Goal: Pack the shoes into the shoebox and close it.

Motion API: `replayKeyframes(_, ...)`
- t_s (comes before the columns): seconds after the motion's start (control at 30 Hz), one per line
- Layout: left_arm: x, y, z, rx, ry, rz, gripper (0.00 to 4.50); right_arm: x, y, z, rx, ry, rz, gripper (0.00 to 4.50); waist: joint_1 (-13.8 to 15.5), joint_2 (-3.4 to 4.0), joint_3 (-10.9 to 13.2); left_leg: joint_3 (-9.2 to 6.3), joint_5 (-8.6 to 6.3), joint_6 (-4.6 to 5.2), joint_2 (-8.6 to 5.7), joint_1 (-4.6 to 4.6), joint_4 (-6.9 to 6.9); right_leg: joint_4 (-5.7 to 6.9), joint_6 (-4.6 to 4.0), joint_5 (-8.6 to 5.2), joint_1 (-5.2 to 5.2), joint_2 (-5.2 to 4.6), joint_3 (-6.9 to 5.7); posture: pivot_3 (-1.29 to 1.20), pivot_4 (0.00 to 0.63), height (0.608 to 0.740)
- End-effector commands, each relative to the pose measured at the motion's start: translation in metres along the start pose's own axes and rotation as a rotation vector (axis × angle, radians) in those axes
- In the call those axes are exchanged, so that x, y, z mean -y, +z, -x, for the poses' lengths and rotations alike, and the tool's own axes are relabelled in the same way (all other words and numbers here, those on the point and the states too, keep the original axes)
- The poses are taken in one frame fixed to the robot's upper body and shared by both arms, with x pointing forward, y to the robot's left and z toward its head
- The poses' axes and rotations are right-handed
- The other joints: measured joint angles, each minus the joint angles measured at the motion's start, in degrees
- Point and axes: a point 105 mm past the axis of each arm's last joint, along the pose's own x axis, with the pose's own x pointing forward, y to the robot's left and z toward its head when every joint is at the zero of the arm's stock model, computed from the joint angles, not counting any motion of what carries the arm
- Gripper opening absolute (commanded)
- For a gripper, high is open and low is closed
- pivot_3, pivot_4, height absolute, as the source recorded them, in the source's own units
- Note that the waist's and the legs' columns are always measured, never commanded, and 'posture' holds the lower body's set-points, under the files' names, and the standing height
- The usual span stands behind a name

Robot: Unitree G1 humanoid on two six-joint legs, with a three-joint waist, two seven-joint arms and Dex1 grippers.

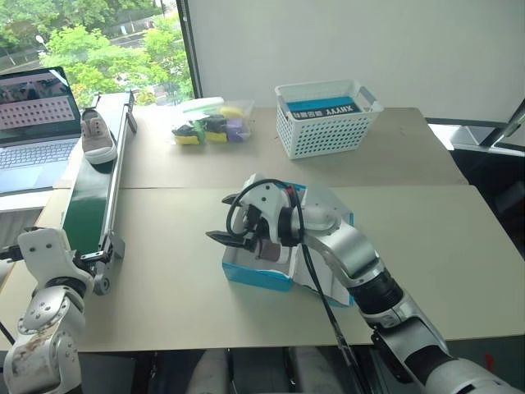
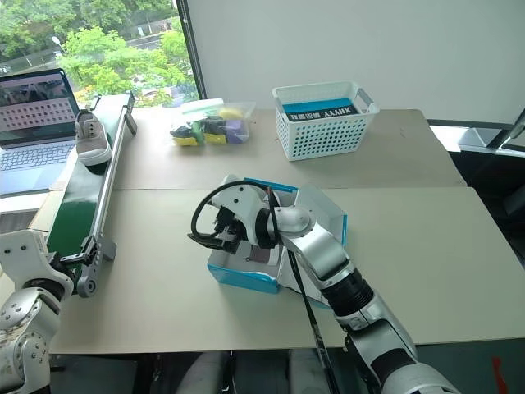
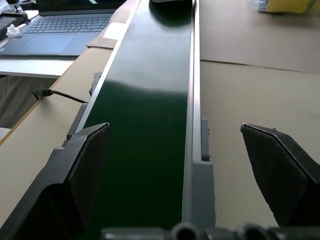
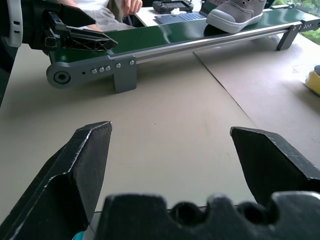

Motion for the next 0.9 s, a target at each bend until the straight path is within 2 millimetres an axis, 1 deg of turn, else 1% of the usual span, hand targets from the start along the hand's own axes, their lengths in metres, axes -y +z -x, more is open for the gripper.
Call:
replayKeyframes(0.03,-0.0013,0.0101,-0.0009,0.037,0.030,-0.020,4.50,0.0008,0.0116,0.0027,0.045,-0.007,0.025,4.50,0.0,0.00,0.0,0.00,0.00,0.00,0.00,0.00,0.00,0.00,0.00,0.00,0.00,0.00,0.00,0.00,0.150,0.738)
replayKeyframes(0.2,0.0006,0.0099,-0.0022,0.034,0.050,-0.017,4.50,0.0005,0.0110,0.0022,0.045,-0.007,0.015,4.50,0.0,-0.01,0.0,-0.01,0.00,0.00,-0.01,0.00,0.00,0.02,0.00,0.00,0.00,0.00,0.00,0.00,0.150,0.738)
replayKeyframes(0.37,-0.0020,0.0092,-0.0035,0.032,0.078,-0.001,4.50,0.0003,0.0107,0.0013,0.044,-0.007,0.009,4.50,0.0,-0.01,0.0,-0.01,0.00,0.00,0.00,0.00,0.00,0.04,0.00,0.00,-0.01,0.00,0.00,0.00,0.150,0.738)
replayKeyframes(0.9,-0.0006,0.0040,-0.0092,0.018,0.095,0.041,4.50,-0.0003,0.0102,0.0011,0.043,-0.009,0.004,4.50,0.0,-0.01,0.0,-0.01,0.00,0.00,-0.02,0.01,0.01,0.06,0.00,0.00,0.00,-0.01,0.01,0.00,0.150,0.738)
